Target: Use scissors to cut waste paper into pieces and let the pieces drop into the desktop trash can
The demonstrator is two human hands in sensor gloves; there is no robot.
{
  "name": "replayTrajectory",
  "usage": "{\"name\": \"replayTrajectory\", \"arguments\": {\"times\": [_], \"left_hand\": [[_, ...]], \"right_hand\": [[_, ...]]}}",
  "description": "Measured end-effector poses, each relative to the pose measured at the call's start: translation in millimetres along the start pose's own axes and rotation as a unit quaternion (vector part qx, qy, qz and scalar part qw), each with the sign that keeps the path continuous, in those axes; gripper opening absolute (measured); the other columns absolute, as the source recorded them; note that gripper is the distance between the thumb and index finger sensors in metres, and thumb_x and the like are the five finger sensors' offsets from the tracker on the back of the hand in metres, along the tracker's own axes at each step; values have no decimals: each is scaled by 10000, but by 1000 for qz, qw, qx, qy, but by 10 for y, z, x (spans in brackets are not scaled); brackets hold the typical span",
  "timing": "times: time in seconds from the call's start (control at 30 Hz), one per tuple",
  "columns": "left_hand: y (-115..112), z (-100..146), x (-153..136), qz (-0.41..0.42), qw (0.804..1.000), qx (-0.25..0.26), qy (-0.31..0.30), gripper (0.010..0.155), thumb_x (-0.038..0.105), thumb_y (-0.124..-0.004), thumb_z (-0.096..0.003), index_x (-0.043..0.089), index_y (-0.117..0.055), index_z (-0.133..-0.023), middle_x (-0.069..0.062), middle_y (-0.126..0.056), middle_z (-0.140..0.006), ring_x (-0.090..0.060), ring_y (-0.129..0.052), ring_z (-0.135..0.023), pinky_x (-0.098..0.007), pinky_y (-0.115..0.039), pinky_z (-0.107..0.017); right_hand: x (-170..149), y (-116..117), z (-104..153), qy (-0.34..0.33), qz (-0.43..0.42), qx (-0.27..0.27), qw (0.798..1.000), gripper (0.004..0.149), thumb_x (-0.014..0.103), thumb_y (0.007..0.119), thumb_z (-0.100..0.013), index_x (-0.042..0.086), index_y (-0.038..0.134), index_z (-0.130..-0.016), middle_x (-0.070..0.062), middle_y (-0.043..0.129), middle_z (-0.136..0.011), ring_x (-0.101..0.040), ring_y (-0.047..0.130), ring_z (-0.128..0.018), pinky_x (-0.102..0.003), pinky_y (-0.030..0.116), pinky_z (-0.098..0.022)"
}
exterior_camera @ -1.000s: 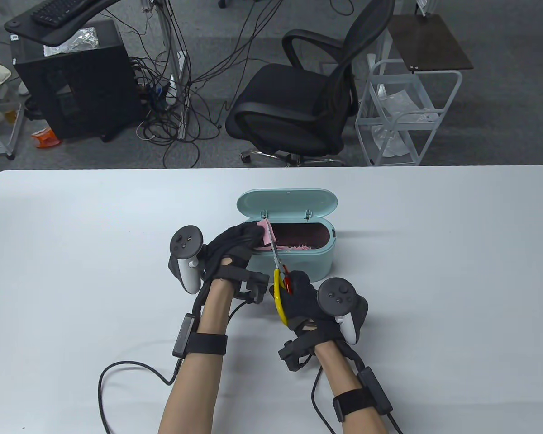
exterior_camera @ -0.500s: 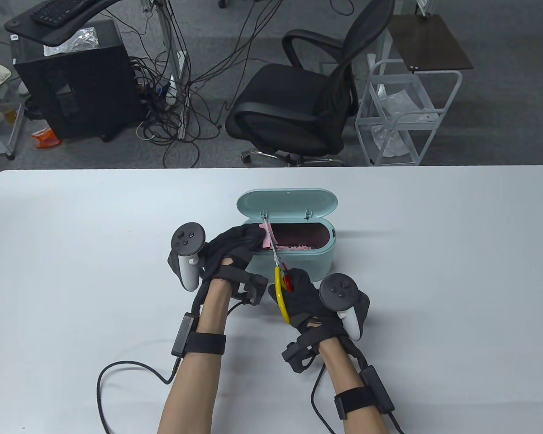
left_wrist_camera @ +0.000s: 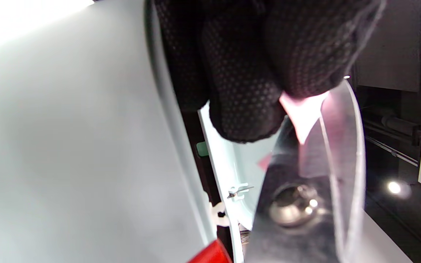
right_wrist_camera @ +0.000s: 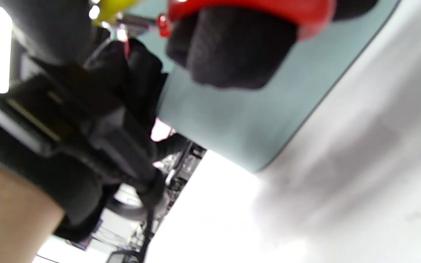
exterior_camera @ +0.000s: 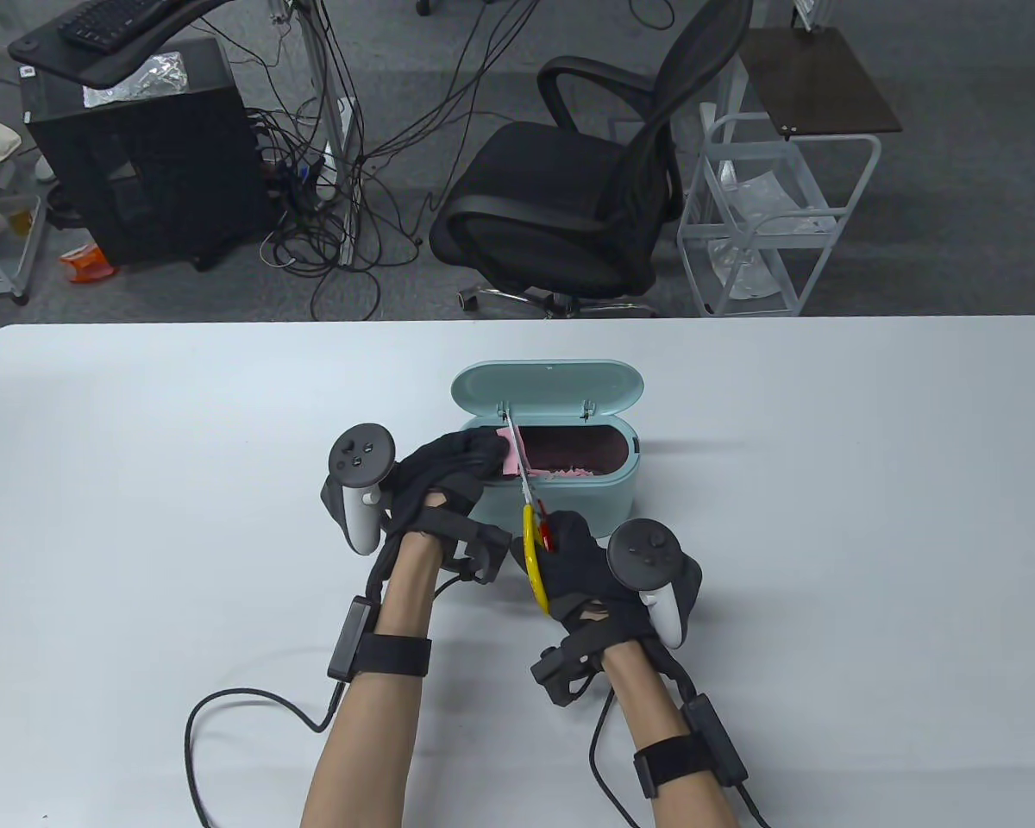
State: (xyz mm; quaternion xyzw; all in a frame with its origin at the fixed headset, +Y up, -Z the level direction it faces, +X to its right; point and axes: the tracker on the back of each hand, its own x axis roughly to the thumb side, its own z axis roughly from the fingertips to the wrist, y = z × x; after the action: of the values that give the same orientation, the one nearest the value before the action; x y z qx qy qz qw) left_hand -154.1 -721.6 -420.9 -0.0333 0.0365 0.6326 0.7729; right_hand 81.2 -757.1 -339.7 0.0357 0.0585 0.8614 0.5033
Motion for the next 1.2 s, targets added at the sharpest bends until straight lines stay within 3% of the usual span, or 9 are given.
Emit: {"name": "replayTrajectory", "arguments": {"times": [0.47, 0.63, 0.83, 0.97, 1.07, 1.2], "left_hand": [[-9, -18, 12, -25, 1000, -8, -5, 406, 466, -884, -403, 247, -989, -729, 115, -1097, -572, -157, -1007, -712, -652, -460, -744], [-15, -20, 14, -30, 999, -7, -6, 407, 468, -883, -404, 250, -987, -731, 114, -1097, -574, -159, -1006, -712, -652, -461, -745], [1, -28, -25, 2, 1000, -10, 1, 401, 468, -890, -402, 263, -984, -734, 119, -1098, -577, -152, -1006, -715, -651, -452, -745], [14, -36, -49, 30, 999, -19, 5, 399, 444, -887, -415, 251, -972, -754, 103, -1090, -608, -170, -994, -736, -664, -426, -744], [12, -34, -48, 36, 999, -21, 5, 398, 425, -882, -424, 244, -967, -769, 97, -1085, -626, -183, -985, -750, -670, -413, -745], [13, -28, -43, 47, 999, -26, 7, 401, 398, -874, -439, 238, -952, -798, 81, -1076, -667, -200, -971, -776, -679, -394, -744]], "right_hand": [[7, -74, -84, 0, -6, 13, 1000, 813, 646, 739, -399, 102, 520, -962, 18, 876, -681, -179, 973, -378, -680, 512, -672], [10, -34, -88, -2, -21, 16, 1000, 740, 585, 706, -424, 41, 535, -895, 53, 901, -579, -126, 981, -274, -632, 585, -660], [-15, -22, -56, 3, -30, -7, 1000, 744, 579, 720, -416, 35, 541, -890, 51, 907, -571, -134, 990, -268, -600, 604, -664], [-38, -57, -11, -8, 28, -20, 999, 765, 600, 722, -408, 63, 530, -918, 49, 896, -614, -135, 991, -302, -602, 583, -678], [-62, -54, 31, -24, 55, -10, 998, 907, 749, 637, -381, 115, 399, -983, -24, 799, -792, -178, 970, -467, -660, 498, -695], [-115, -18, 67, -14, 83, 24, 996, 920, 749, 628, -391, 115, 356, -999, -60, 754, -853, -216, 946, -514, -682, 468, -694]]}}
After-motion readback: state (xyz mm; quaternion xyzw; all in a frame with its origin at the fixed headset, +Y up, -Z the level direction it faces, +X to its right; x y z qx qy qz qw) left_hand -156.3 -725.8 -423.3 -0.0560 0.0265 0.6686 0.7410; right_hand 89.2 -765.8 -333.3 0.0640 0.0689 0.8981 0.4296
